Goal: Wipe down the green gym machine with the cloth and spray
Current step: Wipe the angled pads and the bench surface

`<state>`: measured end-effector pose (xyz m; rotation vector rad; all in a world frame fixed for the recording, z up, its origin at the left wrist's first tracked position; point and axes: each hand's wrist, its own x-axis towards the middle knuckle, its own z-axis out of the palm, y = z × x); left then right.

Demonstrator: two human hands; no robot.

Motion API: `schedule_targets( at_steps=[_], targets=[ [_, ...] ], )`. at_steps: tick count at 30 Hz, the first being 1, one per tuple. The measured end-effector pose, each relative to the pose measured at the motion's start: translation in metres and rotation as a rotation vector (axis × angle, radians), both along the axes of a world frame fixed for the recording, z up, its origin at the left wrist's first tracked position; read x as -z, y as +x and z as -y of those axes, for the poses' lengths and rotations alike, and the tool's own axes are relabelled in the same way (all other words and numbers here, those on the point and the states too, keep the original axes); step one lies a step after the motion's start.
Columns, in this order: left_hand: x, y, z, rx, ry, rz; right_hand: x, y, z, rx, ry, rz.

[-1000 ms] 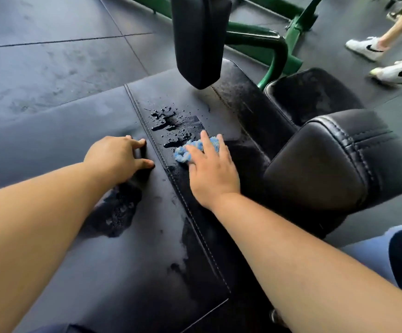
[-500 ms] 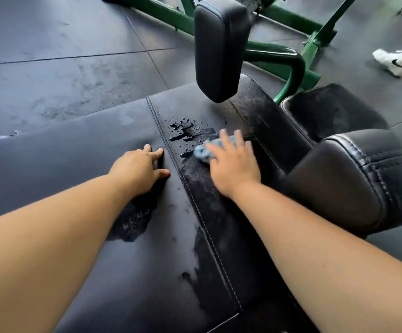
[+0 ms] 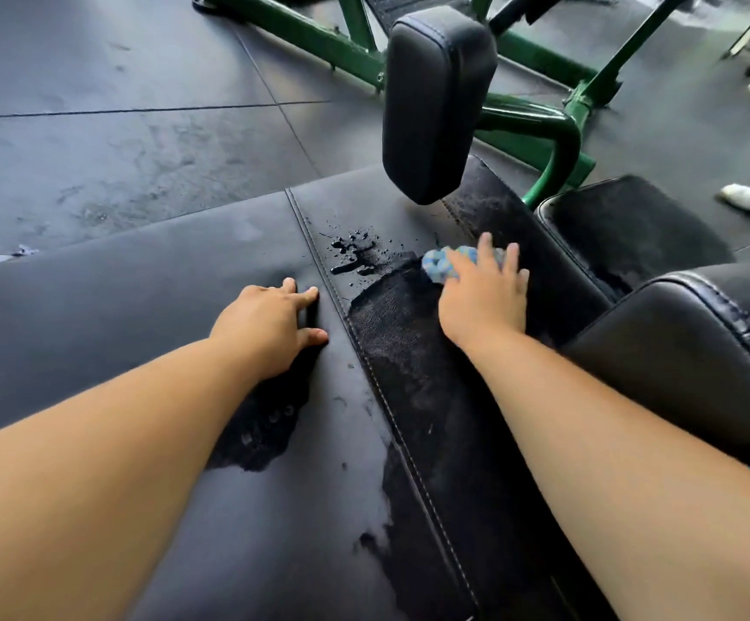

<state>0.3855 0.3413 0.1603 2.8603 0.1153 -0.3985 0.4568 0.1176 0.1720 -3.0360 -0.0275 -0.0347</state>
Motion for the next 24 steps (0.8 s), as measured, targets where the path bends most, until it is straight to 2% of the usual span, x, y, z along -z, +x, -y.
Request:
schedule_targets(
  at_steps=[1, 3, 7, 9, 11, 12, 14, 16, 21, 22, 24],
  targets=[
    [0.001, 0.000, -0.001, -0.004, -0.004, 0.003, -0.001, 0.007, 0.003, 0.100, 0.034, 0.010],
    [0.003, 0.002, -0.004, -0.027, -0.026, 0.018, 0.002, 0.000, -0.012, 0.088, -0.021, 0.040],
    [0.003, 0.000, -0.005, -0.019, -0.041, 0.013, 0.016, -0.056, -0.059, -0.423, 0.006, -0.058],
    [0.001, -0.002, -0.007, -0.004, -0.046, -0.006, 0.012, -0.050, -0.055, -0.537, 0.010, -0.065],
    [0.000, 0.000, -0.011, 0.031, -0.050, -0.020, 0.009, -0.017, -0.038, -0.430, -0.118, 0.006],
    [0.001, -0.001, -0.011, 0.050, -0.051, -0.018, 0.003, 0.000, -0.025, -0.259, -0.131, 0.041],
    [0.000, -0.001, -0.019, 0.076, -0.053, -0.009, 0.000, 0.031, -0.011, 0.105, -0.038, 0.064],
    [-0.004, 0.002, -0.023, 0.108, -0.002, 0.048, 0.004, 0.037, -0.023, 0.166, -0.006, 0.098],
    [-0.004, 0.019, -0.032, -0.052, -0.041, 0.266, 0.024, -0.024, -0.095, -0.427, 0.151, -0.021],
    [-0.001, 0.019, -0.034, -0.083, -0.058, 0.278, 0.025, -0.026, -0.093, -0.479, 0.138, -0.010],
    [0.004, 0.022, -0.033, -0.081, -0.036, 0.296, 0.021, 0.000, -0.071, -0.400, 0.065, 0.051]
  ],
)
